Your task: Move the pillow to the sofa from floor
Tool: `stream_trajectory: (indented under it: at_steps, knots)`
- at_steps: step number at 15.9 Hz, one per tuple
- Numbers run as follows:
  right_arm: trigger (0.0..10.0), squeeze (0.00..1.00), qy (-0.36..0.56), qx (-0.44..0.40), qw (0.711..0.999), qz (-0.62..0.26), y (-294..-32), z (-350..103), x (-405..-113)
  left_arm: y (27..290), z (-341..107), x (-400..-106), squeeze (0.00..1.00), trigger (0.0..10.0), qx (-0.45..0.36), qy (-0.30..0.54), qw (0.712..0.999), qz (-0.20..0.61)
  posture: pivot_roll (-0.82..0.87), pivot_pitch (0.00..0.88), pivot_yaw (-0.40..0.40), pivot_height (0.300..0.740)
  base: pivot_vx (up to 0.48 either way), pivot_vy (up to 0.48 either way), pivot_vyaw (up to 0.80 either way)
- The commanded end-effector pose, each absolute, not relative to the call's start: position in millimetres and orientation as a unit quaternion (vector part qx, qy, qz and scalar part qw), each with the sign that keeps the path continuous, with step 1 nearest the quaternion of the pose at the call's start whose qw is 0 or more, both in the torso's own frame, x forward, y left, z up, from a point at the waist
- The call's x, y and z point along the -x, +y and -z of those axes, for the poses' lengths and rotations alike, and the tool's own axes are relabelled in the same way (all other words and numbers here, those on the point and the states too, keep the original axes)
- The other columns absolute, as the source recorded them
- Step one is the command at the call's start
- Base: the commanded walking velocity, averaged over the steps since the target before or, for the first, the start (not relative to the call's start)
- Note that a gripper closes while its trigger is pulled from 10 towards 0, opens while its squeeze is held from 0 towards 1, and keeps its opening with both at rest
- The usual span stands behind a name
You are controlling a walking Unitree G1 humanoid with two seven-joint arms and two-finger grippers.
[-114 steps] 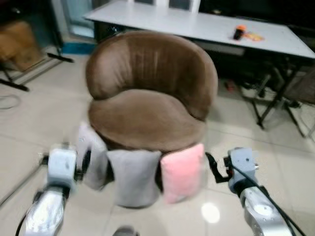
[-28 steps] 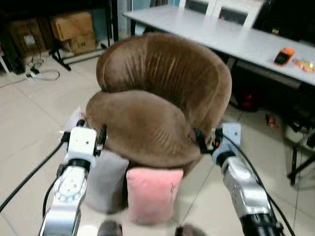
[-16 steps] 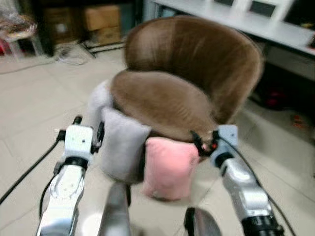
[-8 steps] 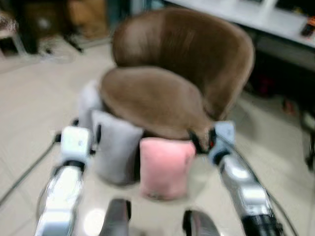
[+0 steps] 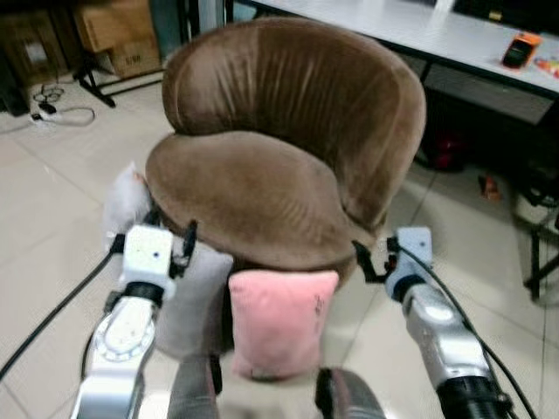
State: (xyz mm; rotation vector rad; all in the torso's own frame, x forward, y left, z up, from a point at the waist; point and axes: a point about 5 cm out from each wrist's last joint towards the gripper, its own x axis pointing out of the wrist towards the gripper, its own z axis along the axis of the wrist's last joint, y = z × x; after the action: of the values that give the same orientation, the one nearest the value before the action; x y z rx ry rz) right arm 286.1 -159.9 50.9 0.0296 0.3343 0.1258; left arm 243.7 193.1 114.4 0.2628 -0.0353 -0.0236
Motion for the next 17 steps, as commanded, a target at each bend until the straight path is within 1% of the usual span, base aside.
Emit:
stream_trajectory:
  at_steps: [1, 5, 10, 12, 17]
  knots:
    - [10.0, 0.0, 0.157, -0.008, 0.984, -0.081, -155.1, -55.0, -290.4, 192.4, -114.1, -243.7, 0.0, 10.0, -0.129, -0.014, 0.992, 0.014, 0.07, 0.0, -0.086, 0.6, 0.337, 0.0, 0.8]
    - [10.0, 0.0, 0.157, -0.011, 0.984, -0.084, -156.8, -49.4, -292.5, 192.6, -114.5, -243.6, 0.0, 10.0, -0.131, -0.015, 0.991, 0.013, 0.08, 0.0, -0.091, 0.6, 0.332, 0.0, 0.73]
    - [10.0, 0.0, 0.165, -0.017, 0.983, -0.079, -159.1, -40.7, -294.1, 192.7, -114.3, -243.1, 0.0, 10.0, -0.134, -0.014, 0.991, 0.012, 0.08, 0.0, -0.091, 0.6, 0.296, 0.0, 0.0]
    - [10.0, 0.0, 0.173, -0.027, 0.98, -0.09, -159.0, -36.4, -294.1, 191.8, -112.6, -242.9, 0.0, 10.0, -0.13, -0.007, 0.991, 0.015, 0.08, 0.0, -0.092, 0.6, 0.0, 0.0, 0.0]
    - [10.0, 0.0, 0.175, -0.021, 0.98, -0.096, -160.4, -33.9, -293.4, 190.0, -107.3, -242.4, 0.0, 10.0, -0.138, 0.015, 0.989, 0.043, 0.08, 0.0, -0.095, 0.551, 0.0, 0.0, 0.0]
